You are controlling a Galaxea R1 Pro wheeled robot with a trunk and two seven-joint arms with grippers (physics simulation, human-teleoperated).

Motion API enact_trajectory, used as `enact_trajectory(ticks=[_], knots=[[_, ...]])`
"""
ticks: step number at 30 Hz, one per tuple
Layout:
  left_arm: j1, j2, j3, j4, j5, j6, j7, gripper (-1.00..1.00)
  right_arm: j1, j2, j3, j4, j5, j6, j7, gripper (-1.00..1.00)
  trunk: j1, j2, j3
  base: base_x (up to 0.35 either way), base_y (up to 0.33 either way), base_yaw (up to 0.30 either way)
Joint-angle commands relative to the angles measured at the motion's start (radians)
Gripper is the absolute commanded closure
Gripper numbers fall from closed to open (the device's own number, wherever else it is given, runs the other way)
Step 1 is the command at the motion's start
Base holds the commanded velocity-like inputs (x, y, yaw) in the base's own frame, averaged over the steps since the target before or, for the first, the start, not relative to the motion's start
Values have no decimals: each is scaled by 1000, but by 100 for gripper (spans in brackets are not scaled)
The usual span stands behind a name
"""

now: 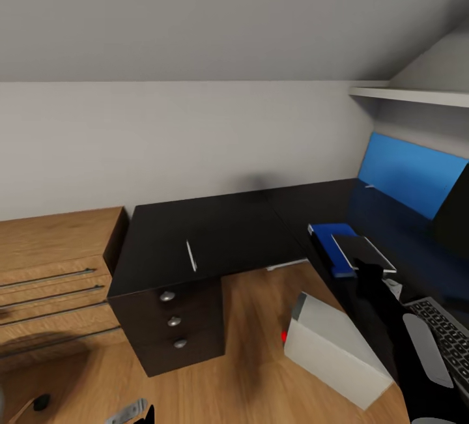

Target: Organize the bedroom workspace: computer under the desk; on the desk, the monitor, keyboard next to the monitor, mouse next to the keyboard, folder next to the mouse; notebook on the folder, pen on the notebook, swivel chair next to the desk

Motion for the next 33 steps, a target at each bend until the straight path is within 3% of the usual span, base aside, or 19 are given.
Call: enact_trajectory(ticks=[1,12,33], knots=[[0,1,-3,-1,11,-4,5,-100,0,0,-2,-1,-11,4,-5,100,1,0,-1,302,0,0],[0,-2,-4,17,10,-4,7,-100,-1,-4,-2,0,-10,6,-6,100,1,0,-1,294,-41,0],[0,-1,-4,21,12,-4,7,-100,0,-3,1,49,-9,3,-19,100,1,0,-1,92,-32,0]])
